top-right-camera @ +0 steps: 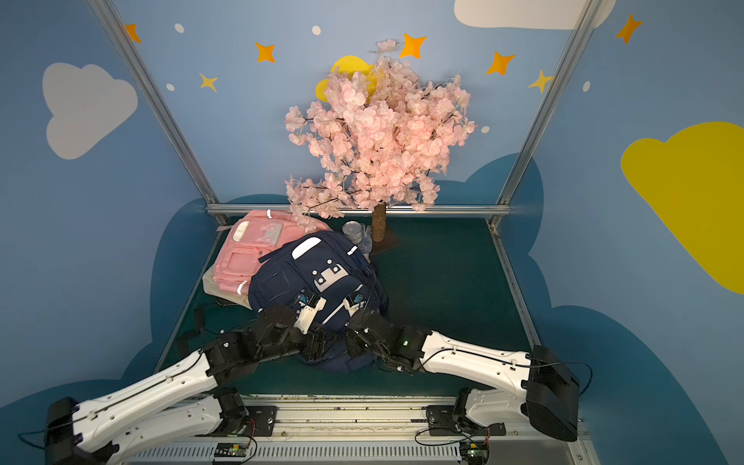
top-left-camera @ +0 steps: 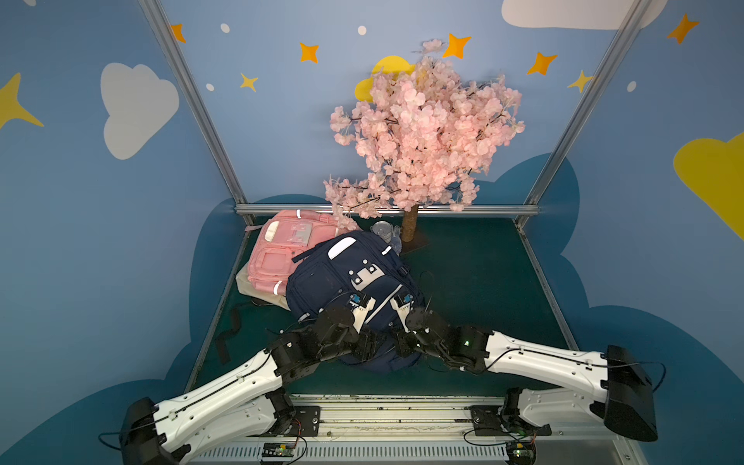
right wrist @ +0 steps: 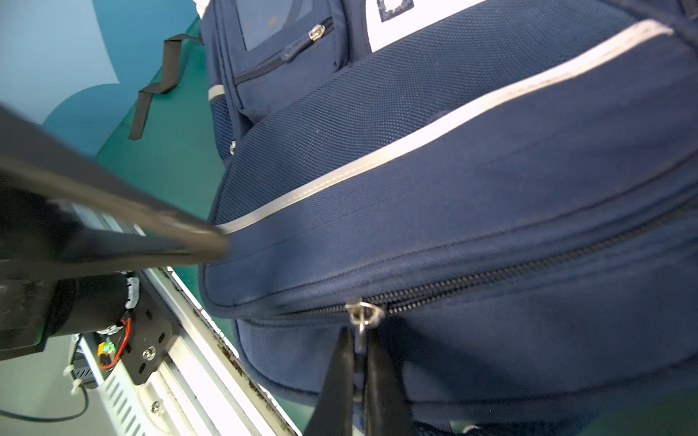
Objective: Zip up the backpack
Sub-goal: Zip the zipper on the backpack.
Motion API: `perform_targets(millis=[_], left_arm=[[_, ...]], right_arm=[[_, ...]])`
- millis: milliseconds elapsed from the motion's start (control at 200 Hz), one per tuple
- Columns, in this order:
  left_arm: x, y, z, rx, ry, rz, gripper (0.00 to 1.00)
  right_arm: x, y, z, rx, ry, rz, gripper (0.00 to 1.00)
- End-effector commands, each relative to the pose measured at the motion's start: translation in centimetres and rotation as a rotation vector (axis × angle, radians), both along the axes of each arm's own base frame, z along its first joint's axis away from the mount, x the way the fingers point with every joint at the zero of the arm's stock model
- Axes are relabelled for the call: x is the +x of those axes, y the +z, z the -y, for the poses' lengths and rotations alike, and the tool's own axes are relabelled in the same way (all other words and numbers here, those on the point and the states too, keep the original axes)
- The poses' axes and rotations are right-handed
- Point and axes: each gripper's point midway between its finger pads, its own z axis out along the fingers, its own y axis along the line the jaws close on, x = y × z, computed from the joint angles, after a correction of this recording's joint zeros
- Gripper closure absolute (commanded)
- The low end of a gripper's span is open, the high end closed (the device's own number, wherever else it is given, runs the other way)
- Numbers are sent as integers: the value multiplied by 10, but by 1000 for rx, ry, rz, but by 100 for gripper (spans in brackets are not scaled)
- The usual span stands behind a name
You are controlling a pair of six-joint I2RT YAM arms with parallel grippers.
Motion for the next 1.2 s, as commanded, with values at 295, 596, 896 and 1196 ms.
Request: perform_targets(millis=[295,596,896,1196], left_arm=[[38,-39,-16,175,160,131,74],[26,-55,-28,158,167,103,94],[17,-75,-39,178,177,62,97],[17,-52,-26,98,150,71,76]], right_arm=[[-8,36,-12,129,49,57,100],[14,34,10,119,-84,14,100],[58,25,70,38,-303,-86,100],[48,47,44,101,-156,-39,100]])
